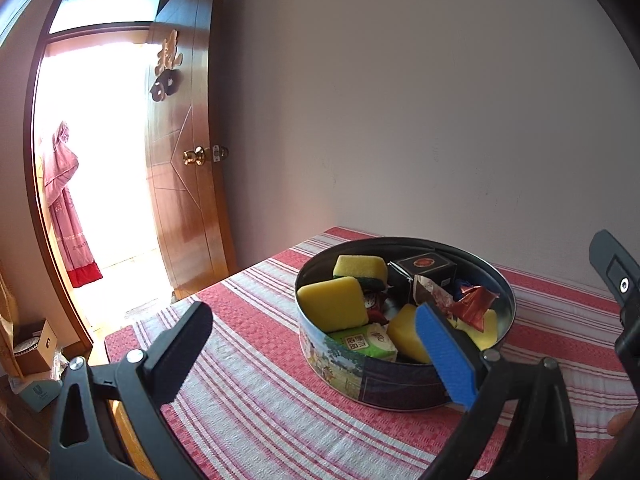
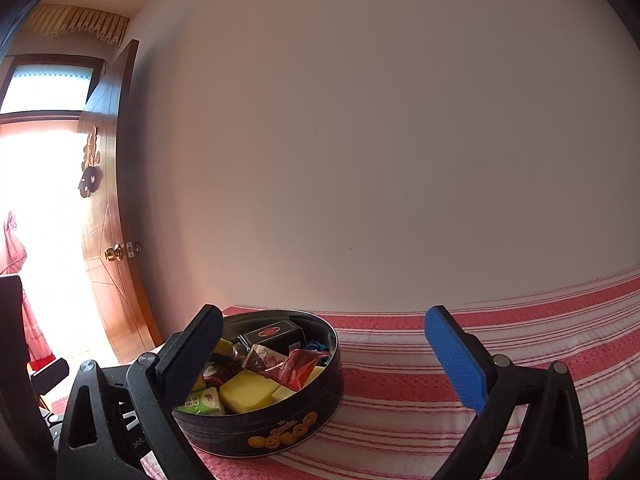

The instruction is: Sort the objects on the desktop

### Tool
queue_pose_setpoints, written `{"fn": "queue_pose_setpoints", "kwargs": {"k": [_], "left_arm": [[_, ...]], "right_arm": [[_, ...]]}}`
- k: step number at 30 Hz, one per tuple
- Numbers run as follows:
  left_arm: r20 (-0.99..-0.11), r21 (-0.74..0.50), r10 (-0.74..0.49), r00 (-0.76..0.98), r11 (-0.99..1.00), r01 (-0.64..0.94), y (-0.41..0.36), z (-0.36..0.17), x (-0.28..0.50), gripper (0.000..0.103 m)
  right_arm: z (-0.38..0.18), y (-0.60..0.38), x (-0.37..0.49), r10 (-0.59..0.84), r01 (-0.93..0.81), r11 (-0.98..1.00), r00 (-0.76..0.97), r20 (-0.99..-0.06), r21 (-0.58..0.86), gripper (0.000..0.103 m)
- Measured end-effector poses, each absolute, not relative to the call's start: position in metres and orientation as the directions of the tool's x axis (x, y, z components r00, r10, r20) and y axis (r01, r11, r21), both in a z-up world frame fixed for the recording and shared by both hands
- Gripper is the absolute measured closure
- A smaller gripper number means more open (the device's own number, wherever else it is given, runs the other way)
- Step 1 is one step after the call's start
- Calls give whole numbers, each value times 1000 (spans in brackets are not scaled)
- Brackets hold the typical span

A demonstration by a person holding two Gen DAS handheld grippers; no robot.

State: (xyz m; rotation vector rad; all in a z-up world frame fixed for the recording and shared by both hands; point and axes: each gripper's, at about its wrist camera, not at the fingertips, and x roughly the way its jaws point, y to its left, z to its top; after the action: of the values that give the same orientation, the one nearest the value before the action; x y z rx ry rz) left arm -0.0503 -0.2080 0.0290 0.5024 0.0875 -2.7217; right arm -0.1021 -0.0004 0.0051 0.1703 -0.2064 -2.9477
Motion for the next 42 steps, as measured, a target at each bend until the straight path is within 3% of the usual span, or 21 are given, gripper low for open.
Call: {"fn": "queue_pose_setpoints", "kwargs": {"k": [15,42], "left_arm": [[-310,66,-386,-869,-920,385,-204,39,-46,0],[-306,28,-371,-877,-924,381,-210,47,-46,0]], "right_arm": [[3,-17,-92,-154,152,-988,-986,-62,31,1],[7,-7,-88,-130,126,-989,-990,-52,74,1]]}}
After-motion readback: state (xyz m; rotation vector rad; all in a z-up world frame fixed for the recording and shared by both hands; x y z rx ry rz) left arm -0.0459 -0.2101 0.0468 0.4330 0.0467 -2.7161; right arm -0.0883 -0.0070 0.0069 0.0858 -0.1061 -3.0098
